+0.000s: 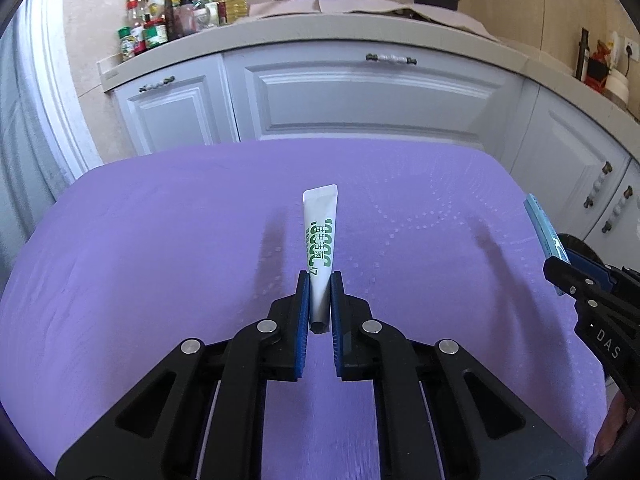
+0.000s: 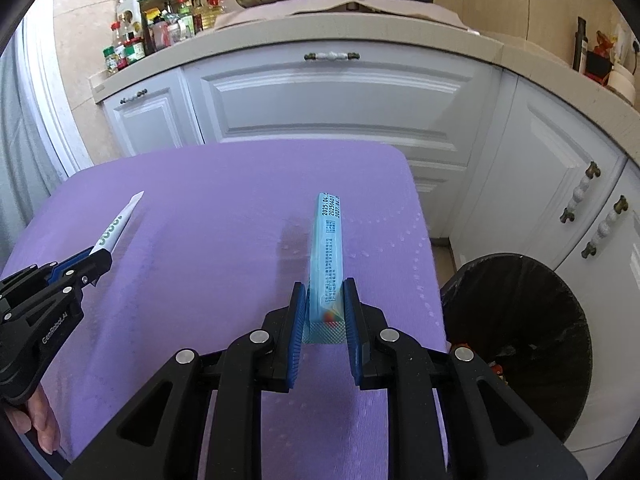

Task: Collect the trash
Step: 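Carry both tubes over the bin and open both grippers to drop them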

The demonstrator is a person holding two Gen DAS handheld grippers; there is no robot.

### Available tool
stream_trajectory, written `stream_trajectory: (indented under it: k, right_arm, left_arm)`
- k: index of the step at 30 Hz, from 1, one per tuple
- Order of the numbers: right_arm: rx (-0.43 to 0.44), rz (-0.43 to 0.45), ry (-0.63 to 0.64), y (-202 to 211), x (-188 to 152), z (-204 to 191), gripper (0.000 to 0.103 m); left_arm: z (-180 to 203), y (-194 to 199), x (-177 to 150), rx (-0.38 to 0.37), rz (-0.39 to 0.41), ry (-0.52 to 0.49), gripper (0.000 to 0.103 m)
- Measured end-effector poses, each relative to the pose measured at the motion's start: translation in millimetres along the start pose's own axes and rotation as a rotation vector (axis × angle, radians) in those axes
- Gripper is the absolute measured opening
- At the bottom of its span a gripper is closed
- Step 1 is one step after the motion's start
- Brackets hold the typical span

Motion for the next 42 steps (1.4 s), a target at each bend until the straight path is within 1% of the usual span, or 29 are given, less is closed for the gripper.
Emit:
stream_trajectory:
  k: [8,18,23,29,36,42]
  right_arm:
    - [-0.001,0.063,0.006,34.5,-5.1,-4.2,0.020]
    - [-0.022,0.121,-0.011,73.5,-19.4,5.5,0.020]
    - [-0.054,0.151,-0.041,93.0,-27.6,23.9,0.020]
    - [-0.114,0.176,-0.085,109.3,-35.8,51.3,0.020]
    - [-0.187,0.184,-0.139,122.4,-49.1,86.2,0.020]
    - [-0.249,0.188,-0.172,131.0,-59.8,114.1,0.020]
  left_arm:
    - [-6.7,31.7,-3.6,-0.009,0.043,0.021,0.010]
    - [13.0,71.8,-8.3,-0.051,0.110,-0.002,0.010]
    - [36.5,90.5,-10.5,-0.094,0.143,-0.036,0.010]
    - [70.7,106.3,-11.8,-0.157,0.170,-0.088,0.010]
    - [113.4,111.7,-14.4,-0.227,0.184,-0.156,0.010]
    - [153.5,108.4,-17.7,-0.276,0.184,-0.210,0.010]
Point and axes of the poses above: each gripper's, at about its wrist camera, not at the fingertips, and y roughly against the way its jaws point, z to its right, x to its top, the point moved 1 cm from there along -y, roughly the way its jaws point, and after that the axes turned 4 degrees about y, right-handed, at the moved point
